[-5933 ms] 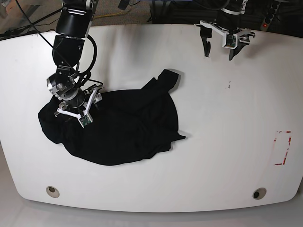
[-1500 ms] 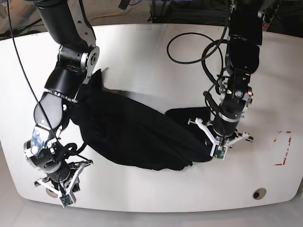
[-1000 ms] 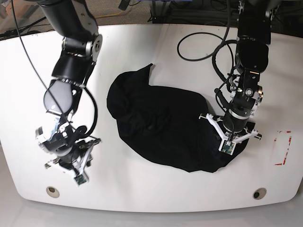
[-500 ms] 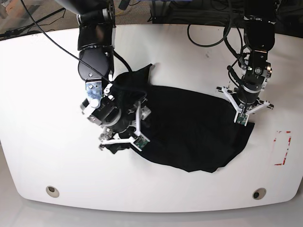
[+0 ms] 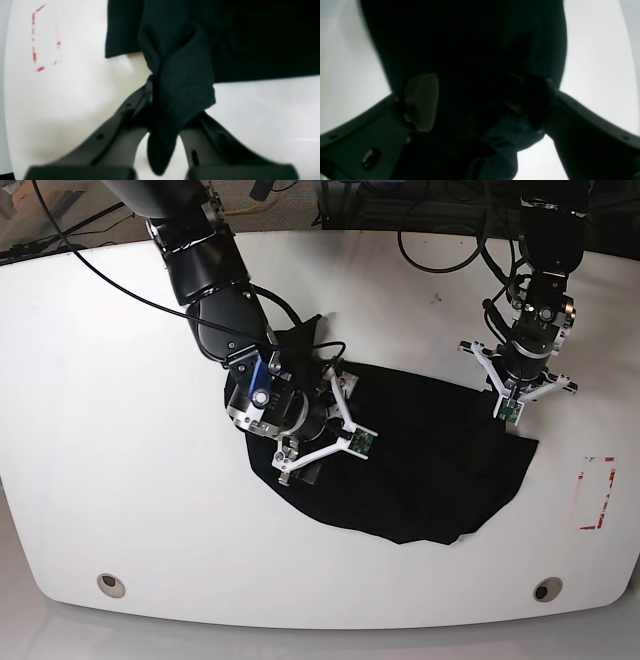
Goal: Fold the T-shirt properly
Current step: 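Regrasp the shirt edges with both grippers, pulling the cloth apart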
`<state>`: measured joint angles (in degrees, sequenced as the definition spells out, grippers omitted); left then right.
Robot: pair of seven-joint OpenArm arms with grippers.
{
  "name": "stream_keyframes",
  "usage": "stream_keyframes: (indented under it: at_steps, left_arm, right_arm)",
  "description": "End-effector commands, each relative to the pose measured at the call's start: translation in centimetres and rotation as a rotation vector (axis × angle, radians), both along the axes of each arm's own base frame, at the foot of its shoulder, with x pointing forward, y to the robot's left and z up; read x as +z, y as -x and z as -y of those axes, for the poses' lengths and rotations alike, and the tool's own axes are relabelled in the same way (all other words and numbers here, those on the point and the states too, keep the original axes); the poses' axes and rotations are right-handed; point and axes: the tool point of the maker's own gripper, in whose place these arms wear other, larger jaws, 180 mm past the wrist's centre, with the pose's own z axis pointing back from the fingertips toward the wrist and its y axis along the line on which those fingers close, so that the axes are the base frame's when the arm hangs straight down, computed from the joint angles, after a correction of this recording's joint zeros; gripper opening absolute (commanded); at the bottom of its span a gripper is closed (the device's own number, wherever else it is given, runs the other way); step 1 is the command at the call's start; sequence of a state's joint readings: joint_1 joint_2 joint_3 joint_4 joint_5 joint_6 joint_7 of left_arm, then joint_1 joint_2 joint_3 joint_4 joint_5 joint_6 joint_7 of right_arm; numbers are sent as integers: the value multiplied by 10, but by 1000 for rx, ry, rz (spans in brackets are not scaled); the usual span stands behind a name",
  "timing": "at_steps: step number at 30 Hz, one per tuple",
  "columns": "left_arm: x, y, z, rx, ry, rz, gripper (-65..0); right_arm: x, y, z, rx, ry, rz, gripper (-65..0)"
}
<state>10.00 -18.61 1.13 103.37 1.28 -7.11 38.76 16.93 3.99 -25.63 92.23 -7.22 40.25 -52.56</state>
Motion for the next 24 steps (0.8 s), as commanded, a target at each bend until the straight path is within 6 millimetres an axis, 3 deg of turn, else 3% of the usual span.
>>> stream_keyframes:
  at_steps: [1,9,17,24]
  left_arm:
    - [11,-4,-2,-3,-8,42,-646]
    - [9,-3,0,-5,-3,36,-646]
    - [9,-3,1,-7,-3,36,-646]
    - [8,-3,1,-6,-3,33,-646]
  right_arm:
    - [7,-4,-2,32,17,35,-151]
    - [-1,-4,0,93,140,134,-151]
    - [-36,-4,3,168,230,171,-159]
    - [-43,-10,2,167,210,158,-327]
